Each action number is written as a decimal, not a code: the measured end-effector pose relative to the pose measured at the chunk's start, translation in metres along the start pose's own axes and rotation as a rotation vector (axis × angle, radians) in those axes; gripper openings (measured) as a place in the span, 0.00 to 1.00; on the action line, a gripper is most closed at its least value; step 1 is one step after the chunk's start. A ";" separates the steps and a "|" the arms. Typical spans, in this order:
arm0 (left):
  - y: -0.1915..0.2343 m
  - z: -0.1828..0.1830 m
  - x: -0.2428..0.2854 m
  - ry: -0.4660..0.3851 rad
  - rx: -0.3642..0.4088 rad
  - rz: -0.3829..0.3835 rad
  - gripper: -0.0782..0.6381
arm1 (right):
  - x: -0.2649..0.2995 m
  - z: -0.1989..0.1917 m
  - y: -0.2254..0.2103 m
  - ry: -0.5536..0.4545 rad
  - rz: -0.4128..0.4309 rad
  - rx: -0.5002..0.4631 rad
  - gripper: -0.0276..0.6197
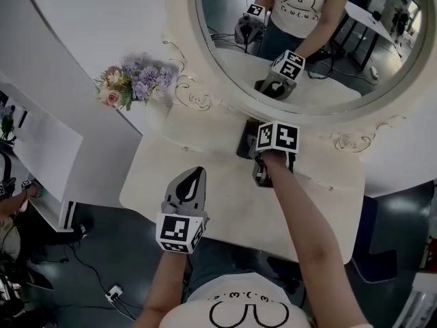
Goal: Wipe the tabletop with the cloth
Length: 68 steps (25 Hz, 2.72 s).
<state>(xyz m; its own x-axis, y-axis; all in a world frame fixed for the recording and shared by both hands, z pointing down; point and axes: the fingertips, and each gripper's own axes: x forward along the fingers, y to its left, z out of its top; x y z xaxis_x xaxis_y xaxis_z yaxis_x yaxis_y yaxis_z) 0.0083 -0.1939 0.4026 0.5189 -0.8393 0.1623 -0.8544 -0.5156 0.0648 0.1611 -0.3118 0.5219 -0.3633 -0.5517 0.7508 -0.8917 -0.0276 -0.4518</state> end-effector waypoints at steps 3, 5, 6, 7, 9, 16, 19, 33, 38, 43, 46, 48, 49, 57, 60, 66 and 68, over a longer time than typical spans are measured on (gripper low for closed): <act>-0.015 -0.001 0.003 0.001 0.007 -0.010 0.10 | -0.009 0.000 -0.016 -0.002 -0.008 0.000 0.18; -0.025 -0.002 0.005 0.003 0.009 -0.017 0.10 | -0.015 0.000 -0.027 -0.005 -0.010 0.000 0.18; -0.030 -0.002 0.007 0.004 0.009 -0.020 0.10 | -0.018 0.000 -0.031 -0.007 -0.010 -0.001 0.18; -0.035 -0.003 0.008 0.005 0.010 -0.022 0.10 | -0.021 0.000 -0.036 -0.008 -0.009 -0.002 0.18; -0.044 -0.004 0.010 0.006 0.012 -0.028 0.10 | -0.027 -0.001 -0.045 -0.011 -0.011 -0.006 0.18; -0.076 -0.010 0.019 0.016 0.016 -0.057 0.10 | -0.050 -0.003 -0.080 -0.023 -0.030 -0.010 0.19; -0.090 -0.011 0.024 0.017 0.020 -0.073 0.10 | -0.059 -0.003 -0.097 -0.031 -0.037 -0.004 0.19; -0.137 -0.017 0.040 0.025 0.030 -0.117 0.10 | -0.104 -0.007 -0.168 -0.067 -0.061 0.042 0.19; -0.155 -0.016 0.046 0.023 0.035 -0.140 0.10 | -0.124 -0.009 -0.196 -0.072 -0.090 0.047 0.19; -0.175 -0.014 0.049 0.021 0.046 -0.160 0.10 | -0.151 -0.012 -0.232 -0.094 -0.128 0.071 0.19; -0.182 -0.015 0.051 0.023 0.052 -0.174 0.10 | -0.161 -0.014 -0.250 -0.104 -0.138 0.088 0.19; -0.188 -0.015 0.051 0.023 0.057 -0.185 0.10 | -0.169 -0.017 -0.261 -0.104 -0.149 0.085 0.19; -0.192 -0.014 0.051 0.022 0.060 -0.191 0.10 | -0.174 -0.018 -0.266 -0.103 -0.159 0.076 0.19; -0.215 -0.009 0.052 0.016 0.083 -0.229 0.10 | -0.215 -0.024 -0.312 -0.090 -0.345 -0.081 0.19; -0.222 -0.008 0.051 0.018 0.091 -0.243 0.10 | -0.231 -0.024 -0.329 -0.094 -0.453 -0.159 0.19; -0.226 -0.008 0.046 0.019 0.102 -0.249 0.10 | -0.254 -0.022 -0.350 -0.100 -0.648 -0.370 0.19; -0.227 -0.007 0.043 0.017 0.106 -0.247 0.10 | -0.264 -0.019 -0.356 -0.123 -0.763 -0.493 0.18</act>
<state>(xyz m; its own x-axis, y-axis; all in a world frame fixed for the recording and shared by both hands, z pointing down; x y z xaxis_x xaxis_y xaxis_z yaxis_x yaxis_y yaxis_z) 0.2245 -0.1113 0.4017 0.7099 -0.6833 0.1708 -0.6936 -0.7203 0.0011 0.5691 -0.1406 0.4937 0.3776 -0.6156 0.6917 -0.9025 -0.0776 0.4236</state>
